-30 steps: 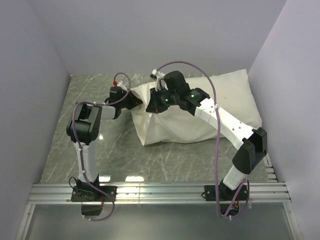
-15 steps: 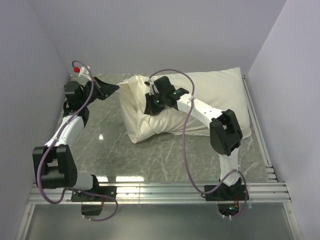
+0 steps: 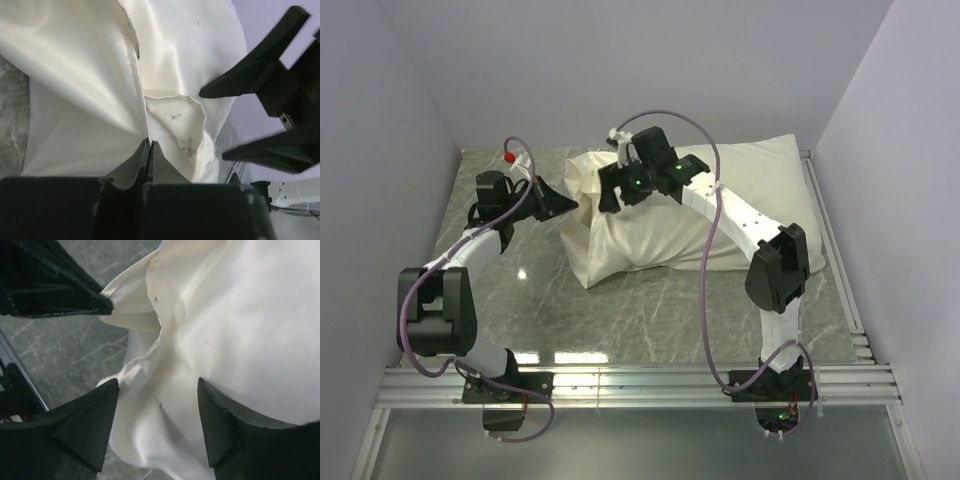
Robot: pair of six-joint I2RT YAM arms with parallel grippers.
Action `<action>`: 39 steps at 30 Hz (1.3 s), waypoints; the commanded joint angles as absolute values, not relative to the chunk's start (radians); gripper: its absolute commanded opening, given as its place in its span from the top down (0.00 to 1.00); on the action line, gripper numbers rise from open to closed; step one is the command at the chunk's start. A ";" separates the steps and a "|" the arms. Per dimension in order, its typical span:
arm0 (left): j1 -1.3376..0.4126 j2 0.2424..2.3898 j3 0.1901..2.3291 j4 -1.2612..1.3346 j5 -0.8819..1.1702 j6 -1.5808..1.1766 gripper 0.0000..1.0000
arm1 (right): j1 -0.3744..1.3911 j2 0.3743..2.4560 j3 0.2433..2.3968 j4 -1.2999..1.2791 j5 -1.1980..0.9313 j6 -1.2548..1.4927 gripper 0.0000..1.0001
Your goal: Put the pillow into the pillowcase
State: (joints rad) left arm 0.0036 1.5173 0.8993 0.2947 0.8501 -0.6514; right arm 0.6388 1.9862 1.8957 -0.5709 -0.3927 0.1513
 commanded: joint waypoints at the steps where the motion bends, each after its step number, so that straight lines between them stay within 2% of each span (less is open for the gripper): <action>1: 0.006 1.479 0.913 0.207 0.942 -0.571 1.00 | 0.740 1.876 1.906 -0.783 -0.352 -0.152 0.09; 3: 0.015 1.474 0.916 0.135 0.968 -0.536 1.00 | 0.788 1.788 1.820 -0.776 -0.292 -0.253 0.06; 4: 0.034 1.473 0.911 0.120 0.972 -0.528 1.00 | 0.816 1.748 1.689 -0.699 -0.273 -0.343 0.06; 6: 0.060 1.471 0.908 0.088 0.965 -0.491 0.99 | 0.850 1.659 1.576 -0.612 -0.239 -0.403 0.06; 8: 0.110 1.482 0.910 0.049 0.956 -0.456 0.99 | 0.908 1.652 1.514 -0.557 -0.154 -0.463 0.06; 11: 0.146 1.493 0.933 -0.029 0.884 -0.387 1.00 | 0.933 1.774 1.616 -0.613 -0.013 -0.376 0.05; 16: 0.153 1.511 0.939 -0.067 0.787 -0.342 1.00 | 0.891 2.037 1.949 -0.805 0.003 -0.038 0.03; 22: 0.166 1.539 0.916 -0.052 0.739 -0.333 1.00 | 0.908 2.134 1.956 -0.788 0.083 0.015 0.01; 25: 0.195 1.548 0.916 -0.051 0.753 -0.278 1.00 | 0.861 2.167 1.895 -0.796 0.106 0.023 0.23; 26: 0.201 1.549 0.911 -0.046 0.773 -0.255 1.00 | 0.847 2.164 1.881 -0.792 0.098 0.026 0.40; 29: 0.219 1.560 0.910 -0.041 0.845 -0.115 0.99 | 0.816 2.169 1.870 -0.798 0.049 0.017 0.78; 30: 0.222 1.568 0.913 -0.047 0.911 -0.066 0.97 | 0.810 2.169 1.885 -0.808 0.025 0.017 1.00; 33: 0.229 1.606 0.991 -0.188 1.058 0.202 0.81 | 0.782 2.149 1.894 -0.811 -0.099 0.009 1.00; 34: 0.230 1.614 1.012 -0.309 1.083 0.357 0.68 | 0.775 2.140 1.890 -0.807 -0.122 0.014 1.00; 36: 0.232 1.614 1.043 -0.406 1.124 0.504 0.57 | 0.750 2.106 1.865 -0.781 -0.220 0.012 1.00; 37: 0.229 1.612 1.063 -0.455 1.149 0.670 0.52 | 0.741 2.091 1.850 -0.764 -0.253 0.018 1.00; 38: 0.230 1.606 1.071 -0.557 1.163 0.760 0.44 | 0.736 2.068 1.839 -0.756 -0.302 0.020 1.00; 39: 0.229 1.603 1.084 -0.604 1.170 0.850 0.41 | 0.726 2.057 1.821 -0.740 -0.331 0.015 1.00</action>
